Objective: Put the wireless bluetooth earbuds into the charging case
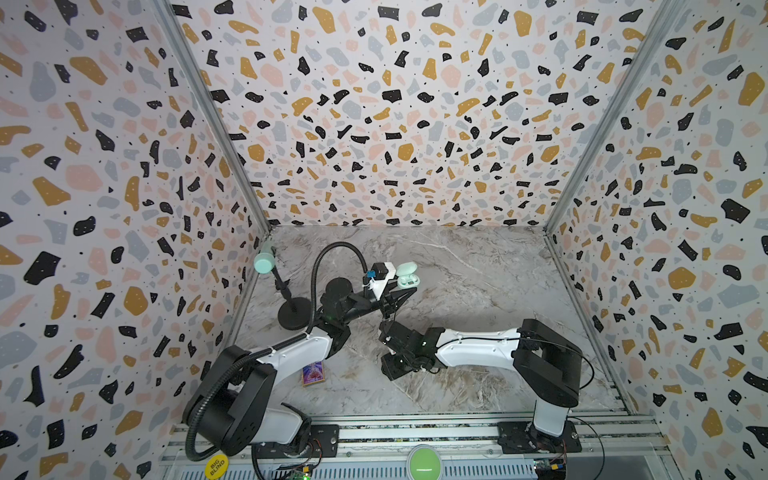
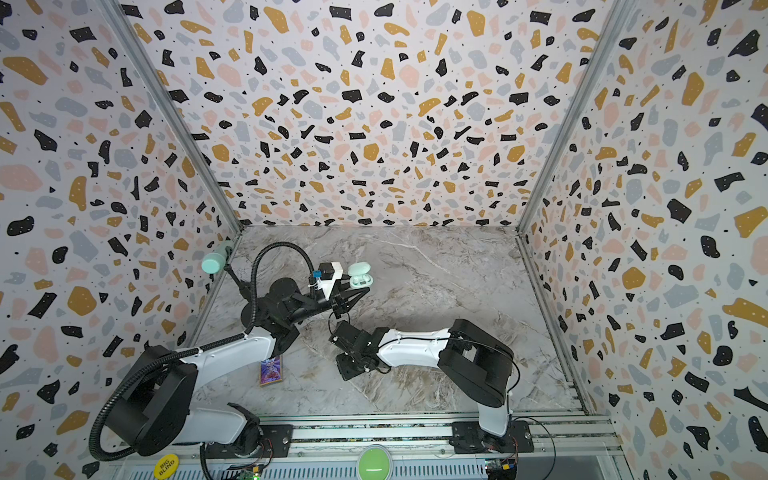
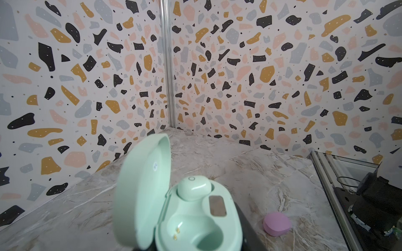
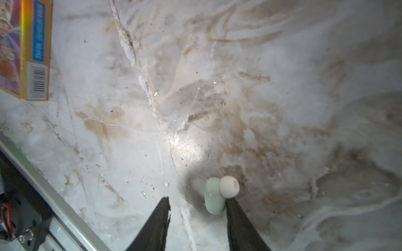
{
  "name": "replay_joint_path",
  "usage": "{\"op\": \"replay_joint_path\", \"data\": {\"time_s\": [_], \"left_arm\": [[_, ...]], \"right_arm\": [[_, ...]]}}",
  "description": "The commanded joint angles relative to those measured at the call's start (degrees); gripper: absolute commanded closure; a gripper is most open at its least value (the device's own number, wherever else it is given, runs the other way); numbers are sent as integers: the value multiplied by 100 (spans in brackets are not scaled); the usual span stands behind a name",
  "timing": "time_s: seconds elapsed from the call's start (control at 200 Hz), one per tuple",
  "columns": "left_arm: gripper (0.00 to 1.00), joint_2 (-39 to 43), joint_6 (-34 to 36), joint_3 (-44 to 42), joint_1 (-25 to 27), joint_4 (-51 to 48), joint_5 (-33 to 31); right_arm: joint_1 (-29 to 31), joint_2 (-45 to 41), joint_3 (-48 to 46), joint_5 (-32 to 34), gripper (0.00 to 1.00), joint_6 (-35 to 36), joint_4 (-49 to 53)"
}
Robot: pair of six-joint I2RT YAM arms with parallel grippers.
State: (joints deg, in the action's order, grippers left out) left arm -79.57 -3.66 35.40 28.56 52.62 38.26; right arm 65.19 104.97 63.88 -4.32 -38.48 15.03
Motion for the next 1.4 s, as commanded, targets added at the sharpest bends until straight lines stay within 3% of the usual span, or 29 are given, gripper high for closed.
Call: {"op": "replay_joint_path", "data": {"time_s": [0.0,0.841,1.397], "left_arm": [[75,11,6,75,-17,306,85],[75,6,19,72,-55,255,67],[75,-27,-40,43,-61,324,85]], "right_arm": [[-24,-413,107,330,55,64,246],[396,615,1169,1712,49,415,1431],[303,36,918,2976,55,-10,2212]]}}
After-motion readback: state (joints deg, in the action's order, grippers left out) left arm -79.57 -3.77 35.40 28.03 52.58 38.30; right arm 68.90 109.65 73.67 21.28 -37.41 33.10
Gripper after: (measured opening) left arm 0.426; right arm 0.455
